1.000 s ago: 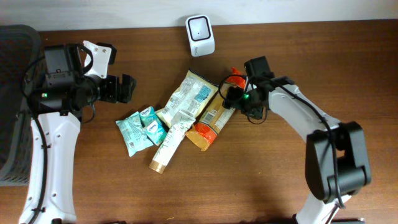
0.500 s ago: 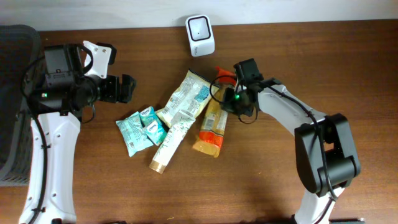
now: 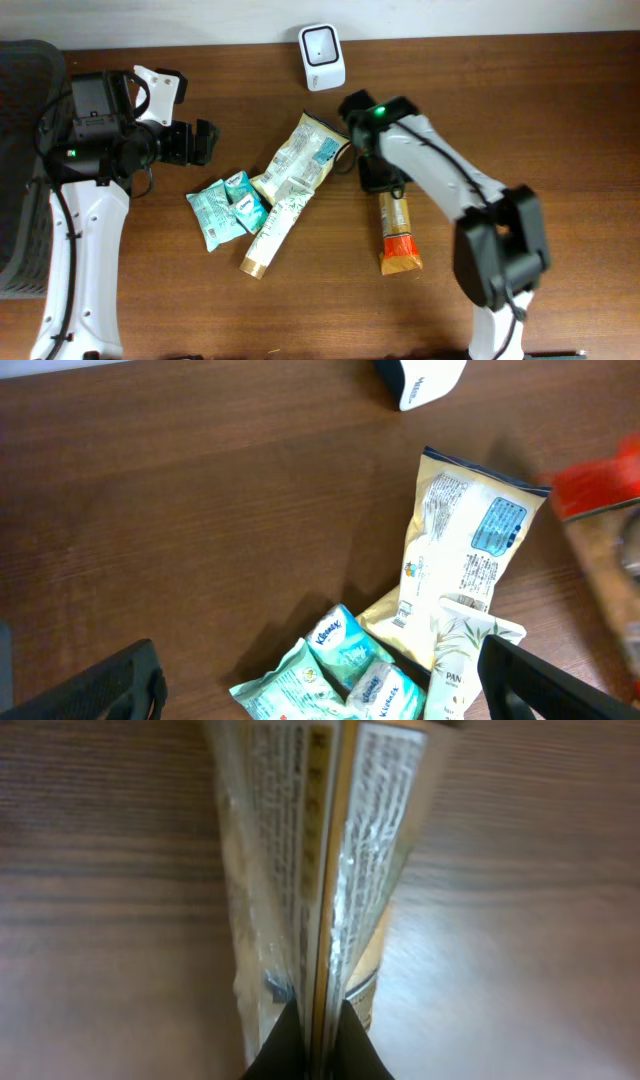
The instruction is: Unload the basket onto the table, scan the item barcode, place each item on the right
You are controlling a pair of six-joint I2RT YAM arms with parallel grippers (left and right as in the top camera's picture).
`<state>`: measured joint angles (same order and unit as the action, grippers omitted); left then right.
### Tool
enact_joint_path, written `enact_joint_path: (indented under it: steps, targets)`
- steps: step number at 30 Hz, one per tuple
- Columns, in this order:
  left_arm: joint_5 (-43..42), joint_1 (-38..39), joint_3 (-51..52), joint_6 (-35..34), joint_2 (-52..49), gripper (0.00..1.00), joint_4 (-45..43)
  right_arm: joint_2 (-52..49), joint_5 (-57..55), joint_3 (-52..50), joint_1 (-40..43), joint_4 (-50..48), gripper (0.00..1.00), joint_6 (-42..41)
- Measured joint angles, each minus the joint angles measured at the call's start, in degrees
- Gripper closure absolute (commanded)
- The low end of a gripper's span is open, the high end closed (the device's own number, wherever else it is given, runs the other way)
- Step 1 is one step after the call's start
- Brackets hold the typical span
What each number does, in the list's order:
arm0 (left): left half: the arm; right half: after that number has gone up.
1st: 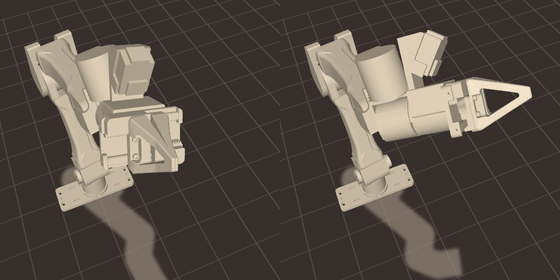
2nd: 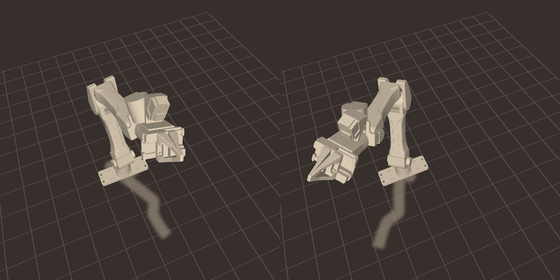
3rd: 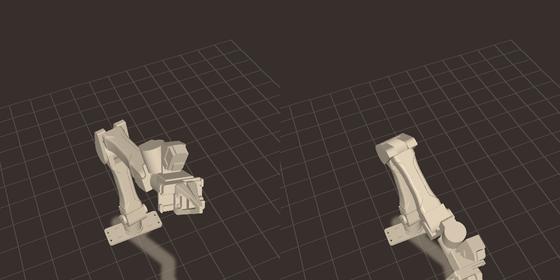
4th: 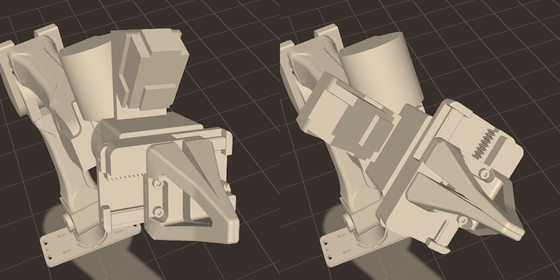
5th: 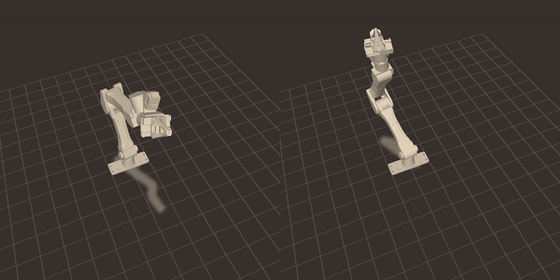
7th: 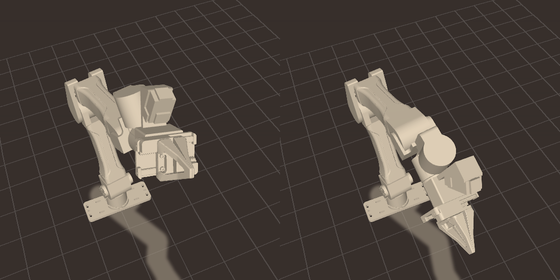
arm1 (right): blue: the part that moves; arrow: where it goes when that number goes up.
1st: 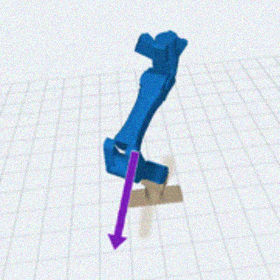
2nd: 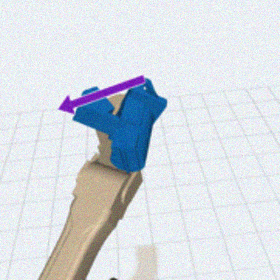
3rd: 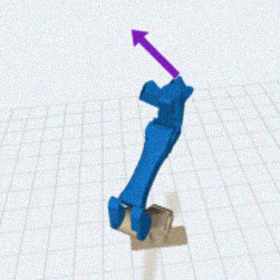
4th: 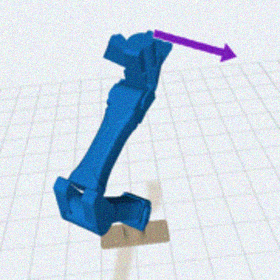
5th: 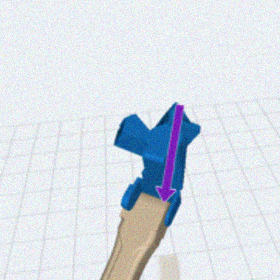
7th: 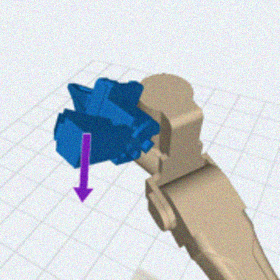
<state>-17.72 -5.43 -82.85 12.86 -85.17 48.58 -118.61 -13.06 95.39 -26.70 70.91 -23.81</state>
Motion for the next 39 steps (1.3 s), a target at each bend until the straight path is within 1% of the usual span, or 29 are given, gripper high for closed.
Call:
enact_joint_path:
  steps: [1,2,4,5,6,7,9,10,11,14,17,22,26,28,32,35,39]
  targets:
    - [0.0,0.0,0.0,0.0,0.0,0.01,0.0,-2.12,0.44,0.0,-0.79,-1.22,0.76,0.09]
    - [0.0,0.0,0.0,0.0,0.0,0.01,0.0,-2.75,0.61,0.0,-1.49,-2.01,0.65,0.09]
    - [0.0,0.0,0.0,0.0,0.0,0.01,0.0,-2.69,2.25,0.17,-1.62,-3.69,0.58,-0.13]
    - [0.0,0.0,0.0,0.0,0.0,0.01,0.02,-2.69,3.06,0.2,-1.51,-3.67,0.56,0.17]
    - [0.0,0.0,0.0,0.0,0.0,0.01,0.0,-2.69,4.15,0.24,-1.14,-3.63,0.5,0.09]
    - [0.0,0.0,0.0,0.0,0.0,0.01,0.0,-2.62,6.1,0.39,-0.35,-3.23,0.47,0.33]
    - [-0.02,0.0,0.0,0.0,0.0,0.01,0.02,-2.38,9.01,1.4,1.97,-1.68,0.4,0.79]
    - [0.0,0.0,0.0,0.0,0.0,0.01,0.0,-1.86,10.4,2.34,3.45,-0.44,0.33,1.46]
    - [0.0,0.0,0.0,0.0,0.0,0.01,0.0,-0.87,11.69,3.41,4.9,0.07,0.28,2.19]
    - [0.0,0.0,0.0,0.0,0.0,0.01,0.0,2.71,16.0,5.75,8.52,0.72,0.19,5.05]
    - [0.0,0.0,0.0,0.0,0.0,0.01,0.0,3.8,19.08,6.05,10.21,0.87,0.18,7.54]
    - [0.0,0.0,0.0,0.0,0.0,0.01,-0.02,3.78,20.72,5.2,10.34,0.61,0.17,8.68]
    - [0.0,0.0,0.0,0.0,0.0,0.01,-0.02,3.78,21.59,0.44,10.34,-0.74,0.17,8.96]
    - [0.0,0.0,0.0,0.0,0.0,0.01,-0.04,3.78,23.41,-2.43,10.34,-3.13,0.14,9.94]
    - [0.0,0.0,0.0,0.0,0.0,0.01,0.0,3.78,25.03,-8.26,10.69,-5.68,0.15,10.84]
    - [0.0,0.0,0.0,0.0,0.0,0.01,0.0,3.78,25.33,-8.2,12.79,-5.4,0.15,11.1]
    - [0.0,0.0,0.0,0.0,0.0,0.01,0.02,3.8,26.8,-7.37,19.28,-3.63,0.11,15.13]
